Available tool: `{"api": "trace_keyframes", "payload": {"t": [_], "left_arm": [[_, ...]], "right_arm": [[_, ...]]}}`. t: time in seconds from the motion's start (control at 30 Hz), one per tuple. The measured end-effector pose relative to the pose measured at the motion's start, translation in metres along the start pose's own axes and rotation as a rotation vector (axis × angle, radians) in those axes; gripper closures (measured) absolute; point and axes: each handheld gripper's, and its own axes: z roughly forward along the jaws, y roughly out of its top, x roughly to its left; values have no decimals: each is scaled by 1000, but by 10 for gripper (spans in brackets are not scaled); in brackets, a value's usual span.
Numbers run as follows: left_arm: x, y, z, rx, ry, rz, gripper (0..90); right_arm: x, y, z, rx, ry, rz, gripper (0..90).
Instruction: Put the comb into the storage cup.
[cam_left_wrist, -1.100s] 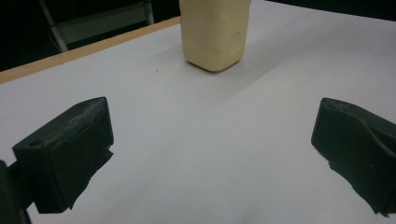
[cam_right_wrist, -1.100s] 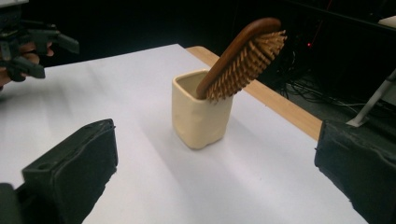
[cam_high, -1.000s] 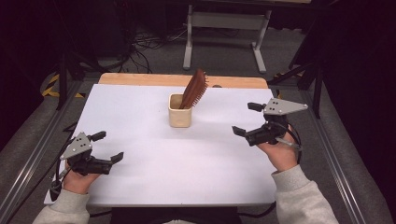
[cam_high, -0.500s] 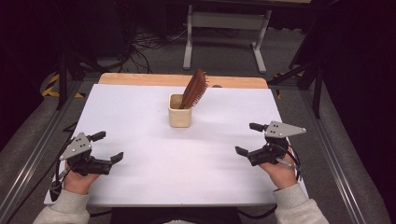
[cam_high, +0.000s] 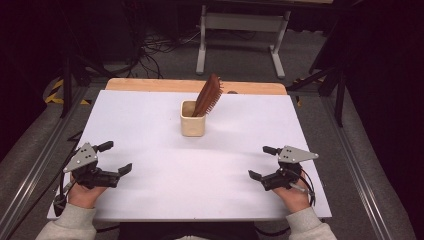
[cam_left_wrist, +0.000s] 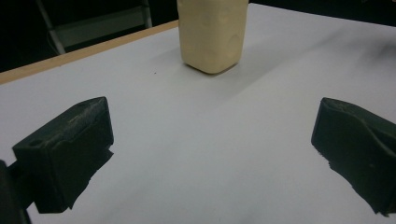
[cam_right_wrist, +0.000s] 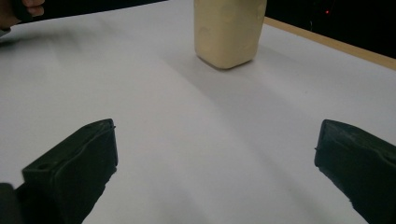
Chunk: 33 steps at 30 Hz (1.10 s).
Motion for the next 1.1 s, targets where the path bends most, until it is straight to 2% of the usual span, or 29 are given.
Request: {"api": "trace_keyframes", "payload": {"t": [0.17, 0.4, 0.47, 0.57, 0.63, 0.7, 0.77, 0.87, 1.1], "left_arm": [[0, -1, 0, -2, -1, 0, 2], [1, -9, 3, -16, -5, -26, 2], [1, -12, 4, -10, 1, -12, 2], [2, -16, 6, 10, -17, -30, 2], [2, -17, 7, 12, -10, -23, 2], [2, -17, 5, -6, -34, -50, 2], [0, -18, 5, -31, -11, -40, 2], [-1, -18, 5, -15, 8, -22, 2], [-3, -18, 8, 10, 19, -12, 2]], "right_arm": [[4, -12, 5, 10, 3, 5, 1], [10, -30, 10, 7, 8, 27, 2], [12, -31, 12, 22, 2, 11, 1], [13, -30, 13, 16, 10, 7, 2], [12, -30, 12, 3, -6, 13, 2], [10, -30, 11, -6, -7, 26, 2], [8, -31, 10, -8, -21, 34, 2], [8, -30, 9, -14, -26, 24, 2], [9, -30, 9, -15, -29, 12, 2]]}}
